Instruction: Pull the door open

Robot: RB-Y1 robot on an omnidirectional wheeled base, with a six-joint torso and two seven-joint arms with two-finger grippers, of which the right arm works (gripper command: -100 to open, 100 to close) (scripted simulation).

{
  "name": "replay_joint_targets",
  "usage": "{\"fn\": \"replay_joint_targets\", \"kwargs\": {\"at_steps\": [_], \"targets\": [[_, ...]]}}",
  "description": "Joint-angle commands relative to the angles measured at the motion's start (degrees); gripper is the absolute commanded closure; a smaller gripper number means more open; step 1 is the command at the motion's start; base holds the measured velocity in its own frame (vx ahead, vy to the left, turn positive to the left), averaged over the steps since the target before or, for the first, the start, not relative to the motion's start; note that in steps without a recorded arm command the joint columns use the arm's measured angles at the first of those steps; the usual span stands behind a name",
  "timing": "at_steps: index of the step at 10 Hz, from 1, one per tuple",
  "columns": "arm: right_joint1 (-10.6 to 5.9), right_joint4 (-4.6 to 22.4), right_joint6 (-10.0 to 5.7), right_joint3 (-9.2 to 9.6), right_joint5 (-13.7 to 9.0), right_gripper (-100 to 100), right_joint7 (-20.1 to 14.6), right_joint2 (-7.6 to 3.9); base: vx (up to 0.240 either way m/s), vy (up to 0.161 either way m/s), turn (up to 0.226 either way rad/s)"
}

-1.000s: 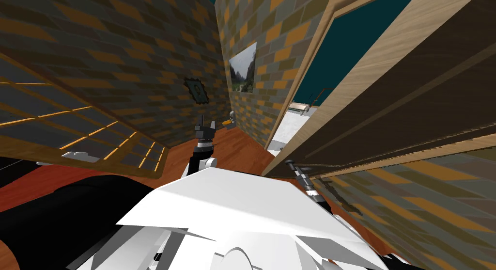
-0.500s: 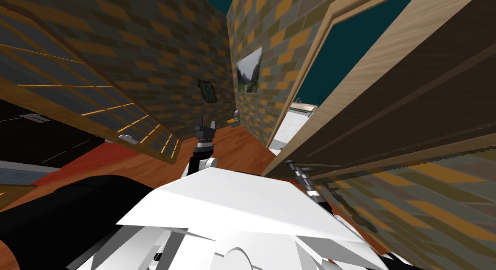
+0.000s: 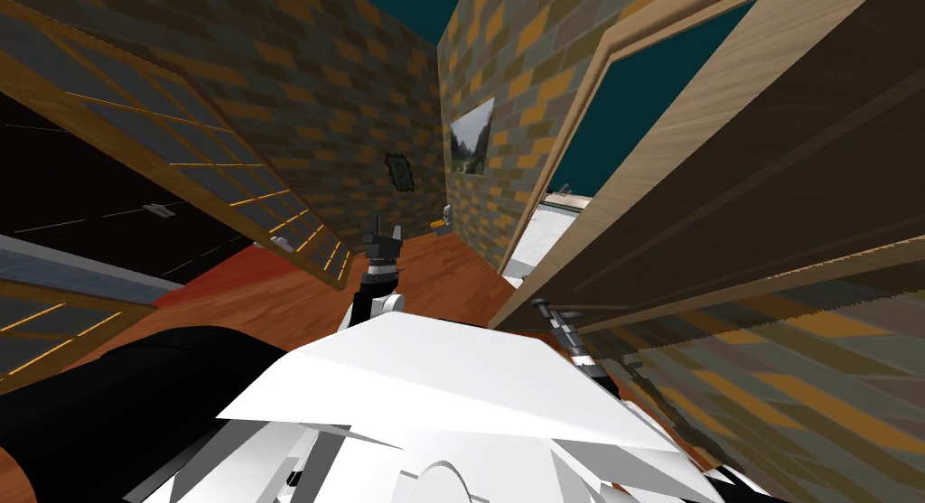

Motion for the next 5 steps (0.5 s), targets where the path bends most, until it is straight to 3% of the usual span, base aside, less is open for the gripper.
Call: {"fn": "replay_joint_targets", "kwargs": {"at_steps": [1,5], "targets": [[-0.03,0.2,-0.26,0.07,-0.1,100,0.0,-0.09,-0.149,-0.040,0.171],[-0.13,0.9,-0.97,0.26,-0.4,100,-0.1,-0.35,-0.209,-0.089,0.178]]}}
